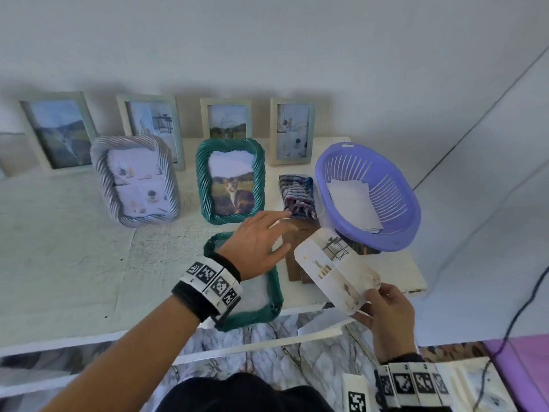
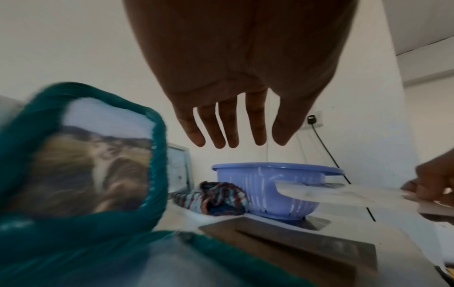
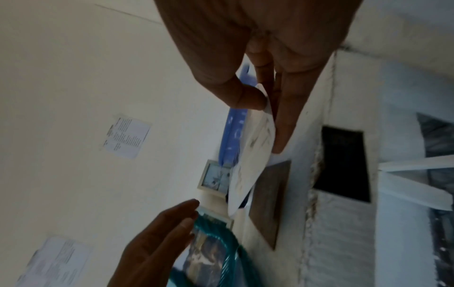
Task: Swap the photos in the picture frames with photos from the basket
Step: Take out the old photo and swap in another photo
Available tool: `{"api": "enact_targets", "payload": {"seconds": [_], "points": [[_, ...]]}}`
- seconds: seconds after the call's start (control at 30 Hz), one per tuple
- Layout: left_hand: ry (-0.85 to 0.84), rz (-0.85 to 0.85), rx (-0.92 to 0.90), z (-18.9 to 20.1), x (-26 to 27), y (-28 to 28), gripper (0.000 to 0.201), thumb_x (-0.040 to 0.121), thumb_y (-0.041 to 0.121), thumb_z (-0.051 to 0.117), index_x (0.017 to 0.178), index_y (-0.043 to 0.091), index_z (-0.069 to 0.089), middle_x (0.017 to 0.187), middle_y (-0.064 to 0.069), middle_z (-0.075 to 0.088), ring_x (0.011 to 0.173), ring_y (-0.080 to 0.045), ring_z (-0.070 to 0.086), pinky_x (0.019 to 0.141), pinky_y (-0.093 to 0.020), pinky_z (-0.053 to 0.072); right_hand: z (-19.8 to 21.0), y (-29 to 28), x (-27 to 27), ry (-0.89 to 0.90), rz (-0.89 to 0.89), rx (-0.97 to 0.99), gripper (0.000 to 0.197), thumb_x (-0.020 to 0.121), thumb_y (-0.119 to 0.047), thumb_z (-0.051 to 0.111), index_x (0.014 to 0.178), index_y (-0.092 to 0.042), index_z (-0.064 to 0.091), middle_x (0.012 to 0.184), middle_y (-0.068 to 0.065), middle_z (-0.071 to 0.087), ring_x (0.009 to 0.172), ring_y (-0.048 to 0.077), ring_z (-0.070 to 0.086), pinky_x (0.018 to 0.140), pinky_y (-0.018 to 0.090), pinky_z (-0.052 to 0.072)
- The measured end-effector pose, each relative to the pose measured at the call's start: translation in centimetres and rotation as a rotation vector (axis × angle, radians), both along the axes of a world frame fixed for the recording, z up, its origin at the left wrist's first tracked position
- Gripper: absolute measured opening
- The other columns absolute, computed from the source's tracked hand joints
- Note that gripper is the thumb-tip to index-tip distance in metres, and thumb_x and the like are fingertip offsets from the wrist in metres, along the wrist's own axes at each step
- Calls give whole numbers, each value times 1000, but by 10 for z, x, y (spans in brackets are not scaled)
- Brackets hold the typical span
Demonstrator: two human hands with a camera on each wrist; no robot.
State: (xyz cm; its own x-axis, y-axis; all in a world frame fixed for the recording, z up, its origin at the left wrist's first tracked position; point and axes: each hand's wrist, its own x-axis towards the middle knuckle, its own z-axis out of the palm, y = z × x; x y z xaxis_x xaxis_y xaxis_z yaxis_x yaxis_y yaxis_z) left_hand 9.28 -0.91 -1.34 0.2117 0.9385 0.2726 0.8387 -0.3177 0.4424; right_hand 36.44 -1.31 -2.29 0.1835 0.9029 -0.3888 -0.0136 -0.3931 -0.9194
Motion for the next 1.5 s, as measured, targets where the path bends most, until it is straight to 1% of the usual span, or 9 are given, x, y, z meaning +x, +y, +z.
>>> {"api": "enact_targets", "payload": {"seconds": [0.1, 0.27, 0.47, 0.6, 0.77, 0.93, 1.3, 1.4, 1.5], "points": [[71, -57, 16, 12, 30, 37, 44, 90, 39, 42, 125, 20, 60, 141, -8, 51, 125, -32, 50, 97, -51, 45, -2, -5, 20, 9, -79, -34, 13, 91, 4, 51, 102, 2, 58, 92, 21, 66, 79, 35, 65, 54, 33, 59], [258, -79, -79, 19, 63, 81, 43, 97, 35, 52, 139, 28, 47, 158, -6, 25, 143, -28, 25, 110, -48, 27, -8, -9, 47, -40, -144, -65, 12, 91, 1, 53, 101, 3, 60, 82, 21, 63, 68, 28, 58, 57, 33, 54], [288, -21, -107, 18, 65, 99, 31, 99, 38, 48, 128, 29, 54, 154, -3, 33, 138, -28, 33, 109, -45, 27, -16, 1, 56, -144, -178, 70, 30, 88, 9, 54, 109, -12, 53, 74, 24, 65, 63, 31, 62, 67, 43, 58], [335, -26, -108, 16, 62, 103, 32, 100, 42, 45, 130, 33, 53, 154, -2, 32, 139, -28, 30, 107, -46, 27, -20, 16, 53, -225, -136, 127, 9, 86, 8, 57, 90, 1, 62, 74, 26, 65, 64, 35, 64, 65, 42, 61], [177, -36, -109, 17, 57, 106, 28, 100, 38, 48, 125, 29, 58, 151, -6, 34, 136, -32, 33, 108, -51, 32, -18, 35, 40, -207, -111, 150, 12, 88, 9, 54, 91, 5, 65, 74, 22, 66, 60, 24, 64, 54, 23, 57], [111, -67, -82, 21, 50, 111, 26, 98, 38, 50, 121, 29, 60, 149, -6, 37, 131, -33, 39, 105, -55, 36, -23, 65, 24, -268, -27, 129, 17, 90, 5, 51, 97, -1, 64, 78, 19, 66, 61, 24, 67, 70, 40, 59], [151, -79, 47, -2, 54, 95, 31, 95, 44, 45, 112, 27, 65, 141, -9, 48, 121, -37, 48, 91, -55, 47, -29, 90, 19, -420, 48, 60, 12, 87, 2, 49, 82, -2, 60, 77, 26, 68, 54, 29, 65, 64, 43, 61], [118, -74, 78, -6, 56, 93, 27, 94, 40, 49, 110, 25, 65, 138, -10, 51, 121, -37, 48, 90, -54, 48, -15, 82, 44, -465, 22, 110, 21, 88, 2, 48, 84, -11, 64, 69, 18, 67, 53, 25, 66, 69, 45, 60], [81, -93, 93, -9, 56, 93, 33, 94, 42, 44, 110, 23, 66, 133, -10, 54, 119, -35, 51, 91, -51, 49, 24, 88, 72, -702, 0, 222, 18, 88, -3, 53, 94, -9, 69, 70, 9, 69, 55, 19, 66, 76, 41, 57]]}}
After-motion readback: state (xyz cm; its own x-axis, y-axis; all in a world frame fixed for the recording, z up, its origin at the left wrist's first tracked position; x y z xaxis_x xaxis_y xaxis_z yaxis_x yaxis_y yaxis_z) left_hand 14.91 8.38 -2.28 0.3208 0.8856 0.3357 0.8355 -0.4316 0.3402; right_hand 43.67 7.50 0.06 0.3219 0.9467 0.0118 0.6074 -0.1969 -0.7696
